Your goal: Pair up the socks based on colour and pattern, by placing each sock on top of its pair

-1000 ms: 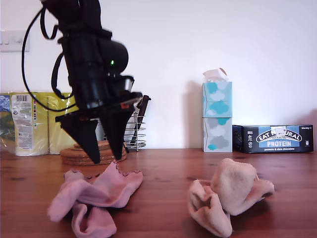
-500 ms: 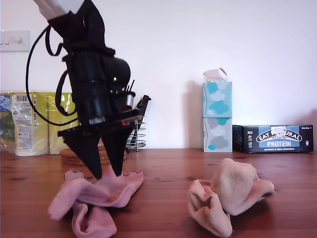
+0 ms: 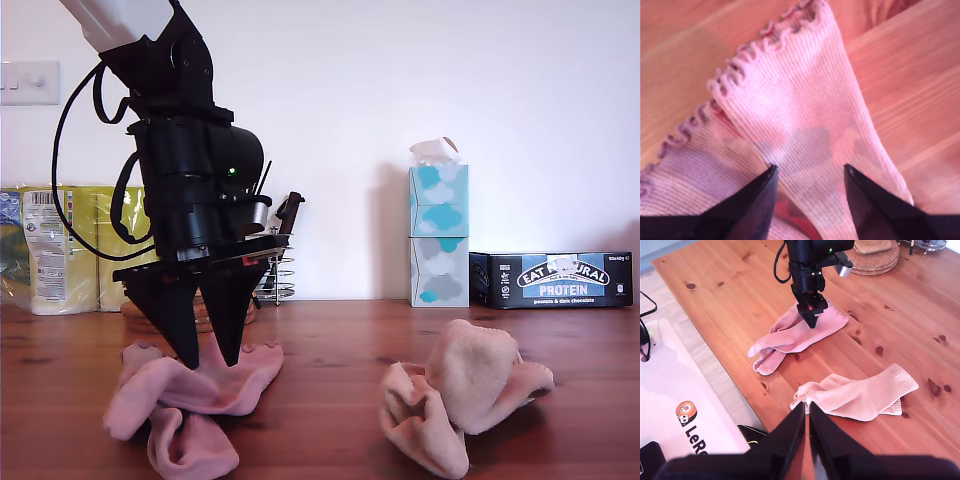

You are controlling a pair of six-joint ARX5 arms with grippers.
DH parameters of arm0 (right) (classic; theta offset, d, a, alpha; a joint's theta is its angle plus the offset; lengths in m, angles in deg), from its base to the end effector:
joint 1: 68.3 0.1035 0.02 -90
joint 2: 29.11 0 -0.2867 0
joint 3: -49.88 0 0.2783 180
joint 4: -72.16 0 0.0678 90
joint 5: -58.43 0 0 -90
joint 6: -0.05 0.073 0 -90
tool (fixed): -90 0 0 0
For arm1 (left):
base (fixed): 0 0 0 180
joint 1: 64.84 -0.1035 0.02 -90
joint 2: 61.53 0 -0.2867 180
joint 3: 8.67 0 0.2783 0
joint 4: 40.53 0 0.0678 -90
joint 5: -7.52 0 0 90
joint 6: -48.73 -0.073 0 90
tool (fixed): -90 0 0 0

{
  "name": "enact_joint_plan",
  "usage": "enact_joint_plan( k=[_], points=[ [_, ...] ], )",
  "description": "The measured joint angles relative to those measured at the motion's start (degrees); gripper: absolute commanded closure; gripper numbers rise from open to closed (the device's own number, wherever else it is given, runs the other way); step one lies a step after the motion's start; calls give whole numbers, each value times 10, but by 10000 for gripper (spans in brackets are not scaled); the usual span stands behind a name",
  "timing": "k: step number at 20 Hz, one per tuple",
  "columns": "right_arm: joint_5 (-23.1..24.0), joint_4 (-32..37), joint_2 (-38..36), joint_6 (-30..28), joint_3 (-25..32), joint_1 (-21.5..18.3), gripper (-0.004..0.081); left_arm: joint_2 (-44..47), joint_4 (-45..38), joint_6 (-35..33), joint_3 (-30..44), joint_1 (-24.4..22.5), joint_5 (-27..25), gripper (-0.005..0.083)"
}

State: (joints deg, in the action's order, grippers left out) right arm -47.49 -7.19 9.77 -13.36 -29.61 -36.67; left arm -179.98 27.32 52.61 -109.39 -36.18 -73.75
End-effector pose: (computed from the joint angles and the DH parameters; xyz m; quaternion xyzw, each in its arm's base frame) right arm 0.0880 0.0777 0.3782 -0.1458 0.2819 0.4161 0.8521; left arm 0.3742 -0.2171 0.1313 0.0940 0.6766 -0.2124 0.6987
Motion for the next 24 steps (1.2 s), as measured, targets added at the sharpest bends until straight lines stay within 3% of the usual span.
enact_joint_plan(
  k=[15, 21, 24],
  points=[
    [0, 9, 22, -2, 0, 0, 783, 3, 56, 33, 0, -4, -19, 399],
    [0, 9, 22, -2, 0, 0, 783, 3, 11, 37, 0, -1, -11, 403],
    [0, 9, 22, -2, 0, 0, 783, 3, 18, 39, 0, 1, -10, 473]
  ],
)
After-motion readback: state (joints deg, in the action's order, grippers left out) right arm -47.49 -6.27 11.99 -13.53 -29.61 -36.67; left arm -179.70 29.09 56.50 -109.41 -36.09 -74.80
